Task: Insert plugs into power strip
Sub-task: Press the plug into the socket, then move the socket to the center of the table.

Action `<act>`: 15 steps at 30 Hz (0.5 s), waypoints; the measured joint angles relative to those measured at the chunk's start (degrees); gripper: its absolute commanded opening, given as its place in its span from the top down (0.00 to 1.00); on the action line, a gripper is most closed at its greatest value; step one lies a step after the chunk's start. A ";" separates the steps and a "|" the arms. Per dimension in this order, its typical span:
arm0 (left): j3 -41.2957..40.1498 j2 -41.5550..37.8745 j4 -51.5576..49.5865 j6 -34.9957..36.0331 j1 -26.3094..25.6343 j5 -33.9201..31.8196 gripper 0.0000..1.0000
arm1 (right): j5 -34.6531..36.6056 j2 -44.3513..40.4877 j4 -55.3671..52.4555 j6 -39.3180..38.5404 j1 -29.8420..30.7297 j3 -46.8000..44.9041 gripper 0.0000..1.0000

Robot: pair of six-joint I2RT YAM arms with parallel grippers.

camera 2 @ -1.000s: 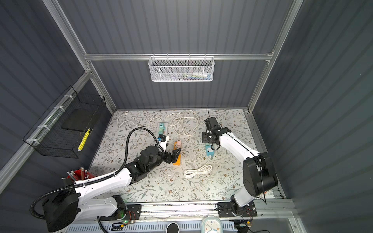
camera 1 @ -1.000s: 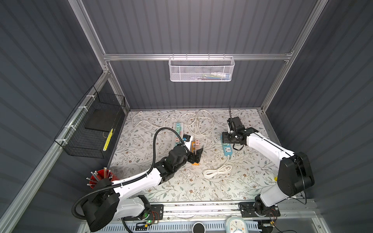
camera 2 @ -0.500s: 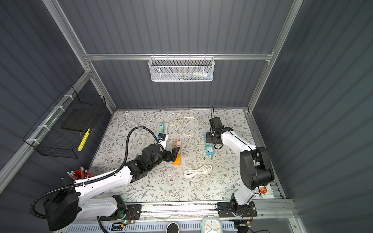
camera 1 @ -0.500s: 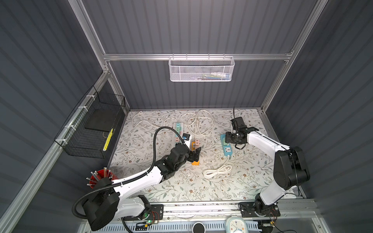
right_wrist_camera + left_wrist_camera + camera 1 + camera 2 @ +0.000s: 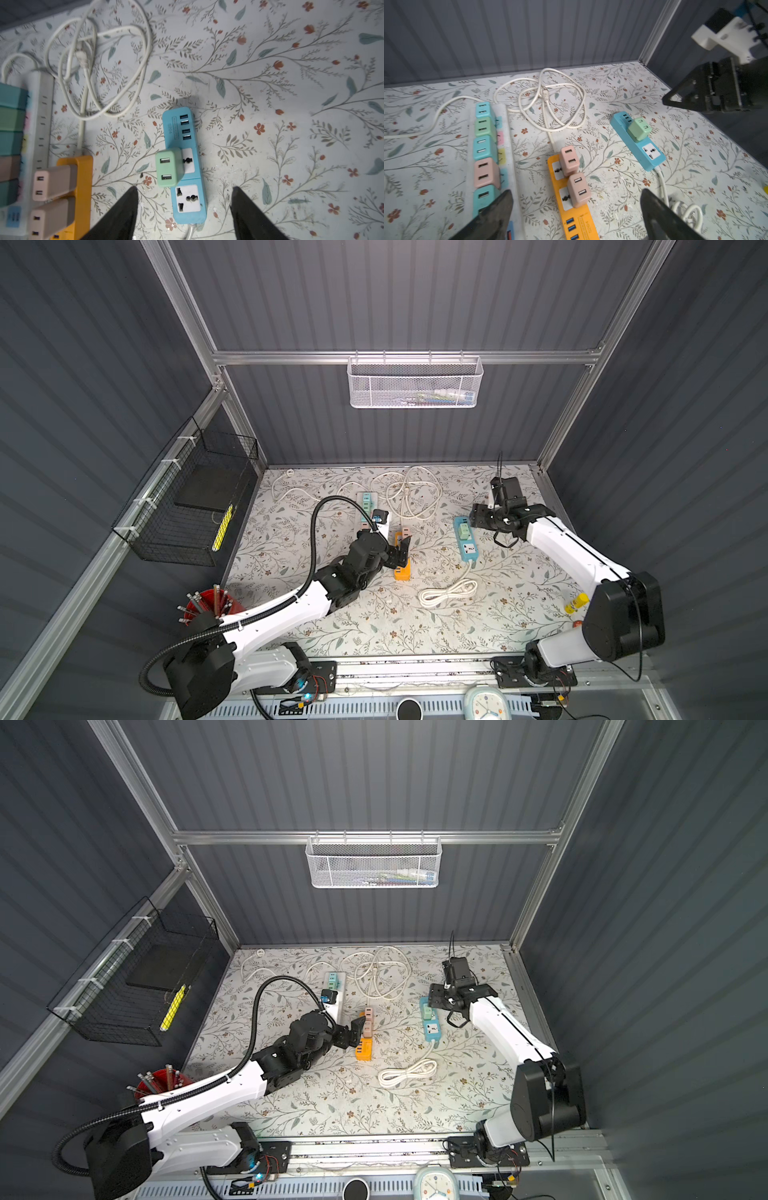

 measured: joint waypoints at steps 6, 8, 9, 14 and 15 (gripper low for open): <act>0.22 -3.65 -6.36 -3.43 0.11 -12.76 0.00 | 0.83 -1.49 3.23 7.69 -5.53 -11.58 0.39; 0.22 -4.31 -8.72 -4.68 0.35 -15.72 0.00 | -0.37 -1.70 3.65 9.70 -5.53 -15.39 0.40; 0.20 -4.70 -9.88 -5.31 0.37 -17.07 0.00 | -1.20 -1.14 3.69 10.51 -5.49 -16.28 0.40; -0.35 -6.36 -12.92 -7.48 0.50 -22.01 0.00 | -5.22 5.33 7.80 12.63 -5.16 -16.61 0.42; -0.35 -6.45 -13.27 -7.67 0.57 -22.80 0.00 | -5.92 6.16 8.79 13.11 -5.16 -16.92 0.42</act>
